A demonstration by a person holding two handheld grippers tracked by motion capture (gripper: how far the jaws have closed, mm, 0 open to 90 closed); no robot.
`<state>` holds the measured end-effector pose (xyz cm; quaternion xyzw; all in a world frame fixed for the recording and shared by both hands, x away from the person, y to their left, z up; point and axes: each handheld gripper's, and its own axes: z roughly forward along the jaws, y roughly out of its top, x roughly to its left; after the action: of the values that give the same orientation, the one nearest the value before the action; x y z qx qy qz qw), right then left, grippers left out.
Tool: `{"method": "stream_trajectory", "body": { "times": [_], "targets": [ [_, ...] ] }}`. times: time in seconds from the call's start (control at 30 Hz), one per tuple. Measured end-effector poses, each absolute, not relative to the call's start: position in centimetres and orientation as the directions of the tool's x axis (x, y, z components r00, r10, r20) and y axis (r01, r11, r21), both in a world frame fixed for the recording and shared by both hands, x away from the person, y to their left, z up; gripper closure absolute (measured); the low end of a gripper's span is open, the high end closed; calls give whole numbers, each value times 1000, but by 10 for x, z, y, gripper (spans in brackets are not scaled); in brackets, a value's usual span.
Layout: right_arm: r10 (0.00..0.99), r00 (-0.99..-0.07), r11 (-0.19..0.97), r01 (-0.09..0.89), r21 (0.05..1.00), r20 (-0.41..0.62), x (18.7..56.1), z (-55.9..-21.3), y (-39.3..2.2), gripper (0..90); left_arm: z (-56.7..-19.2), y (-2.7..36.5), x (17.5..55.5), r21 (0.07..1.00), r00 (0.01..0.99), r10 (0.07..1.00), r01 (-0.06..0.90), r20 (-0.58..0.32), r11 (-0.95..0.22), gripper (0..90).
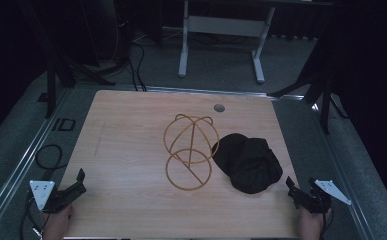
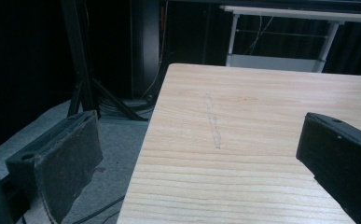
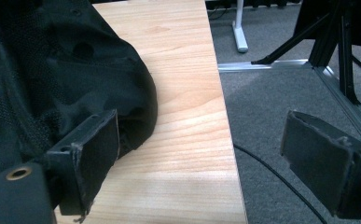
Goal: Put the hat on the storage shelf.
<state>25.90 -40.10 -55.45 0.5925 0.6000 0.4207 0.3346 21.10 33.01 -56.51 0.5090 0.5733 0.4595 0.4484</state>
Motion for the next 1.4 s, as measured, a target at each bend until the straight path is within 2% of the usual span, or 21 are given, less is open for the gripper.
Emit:
{"method": "stream_trajectory", "body": {
  "times": [0.23, 0.37, 0.53, 0.6, 0.73, 0.9, 1.1, 1.27, 1.4],
  "targets": [
    [984, -120, -71, 425, 902, 134, 261, -548, -403, 115, -565, 331, 212, 982, -78, 995, 174, -55, 68, 6],
    [946, -273, -40, 430, 902, 172, 267, -531, -400, 117, -565, 330, 212, 982, -78, 996, 175, -52, 65, 6],
    [904, -403, 39, 414, 909, 145, 277, -504, -388, 140, -565, 330, 211, 983, -76, 996, 175, -51, 63, 6],
    [860, -493, 98, 415, 904, 133, 283, -496, -381, 138, -565, 330, 211, 982, -74, 996, 176, -51, 63, 6],
    [820, -573, 252, 375, 892, 10, 292, -484, -362, 257, -565, 330, 211, 982, -73, 996, 175, -51, 63, 6],
    [766, -642, 341, 385, 858, -17, 310, -480, -347, 349, -565, 331, 211, 983, -69, 996, 176, -49, 61, 6],
    [744, -668, 392, 414, 822, -18, 330, -485, -339, 388, -565, 331, 211, 982, -62, 997, 178, -50, 60, 6],
    [727, -685, 449, 435, 780, -37, 341, -491, -335, 546, -565, 331, 212, 982, -59, 997, 179, -47, 57, 6],
    [721, -690, 481, 439, 759, -58, 342, -497, -334, 717, -565, 331, 212, 982, -58, 997, 180, -46, 55, 6]
  ]
}}
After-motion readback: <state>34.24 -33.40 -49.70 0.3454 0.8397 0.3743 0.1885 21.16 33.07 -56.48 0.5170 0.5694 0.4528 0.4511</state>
